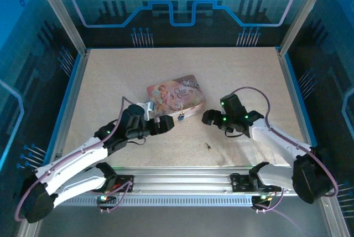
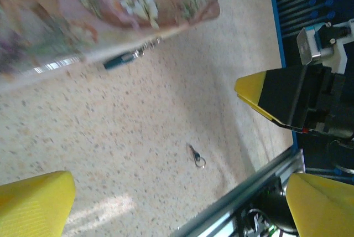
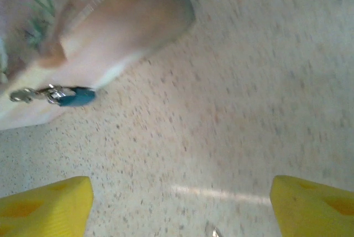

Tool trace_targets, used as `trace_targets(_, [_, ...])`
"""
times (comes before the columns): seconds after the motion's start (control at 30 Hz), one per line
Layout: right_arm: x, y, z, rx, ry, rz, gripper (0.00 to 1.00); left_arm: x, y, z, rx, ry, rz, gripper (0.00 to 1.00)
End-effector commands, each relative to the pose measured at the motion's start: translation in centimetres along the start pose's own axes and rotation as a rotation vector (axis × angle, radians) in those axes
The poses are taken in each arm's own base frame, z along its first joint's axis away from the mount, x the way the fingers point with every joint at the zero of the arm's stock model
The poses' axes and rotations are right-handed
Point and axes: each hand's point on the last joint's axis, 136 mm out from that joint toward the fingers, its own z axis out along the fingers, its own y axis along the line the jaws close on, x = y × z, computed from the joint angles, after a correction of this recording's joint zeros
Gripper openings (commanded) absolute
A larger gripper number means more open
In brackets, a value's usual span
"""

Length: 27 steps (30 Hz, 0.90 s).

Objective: Unlock a padlock with a key

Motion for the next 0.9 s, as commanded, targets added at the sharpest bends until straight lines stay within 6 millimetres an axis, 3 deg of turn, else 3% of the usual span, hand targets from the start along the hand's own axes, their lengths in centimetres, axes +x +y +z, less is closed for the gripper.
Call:
trace_targets(0.0, [3.9, -2.6, -0.8, 0.119, 0.076, 0.169, 0.83, 0.6, -0.5, 1.1, -0.002, 0.005, -0.015, 0.99])
trace_targets(0.13, [6.8, -3.4, -1.3, 0.148, 0.119, 0.315, 0.73, 1.0, -1.3, 2.5, 0.013, 0.019, -0.010, 0.99])
trace_targets(0.33, [9.1, -4.3, -2.2, 0.190, 0.127, 0.478, 0.67, 1.7, -1.2, 4.2, 0.005, 0.044, -0.020, 0.99])
trace_targets(0.57, [9.0, -2.5, -1.5, 0.184, 0.140, 0.493, 0.65, 1.8, -0.6, 4.7, -0.014, 0.046, -0.024, 0.99])
trace_targets(0.87, [9.9, -1.8, 0.1, 0.245, 0.192, 0.483, 0.45, 1.8, -0.5, 4.5, -0.023, 0.043, -0.021, 0.99])
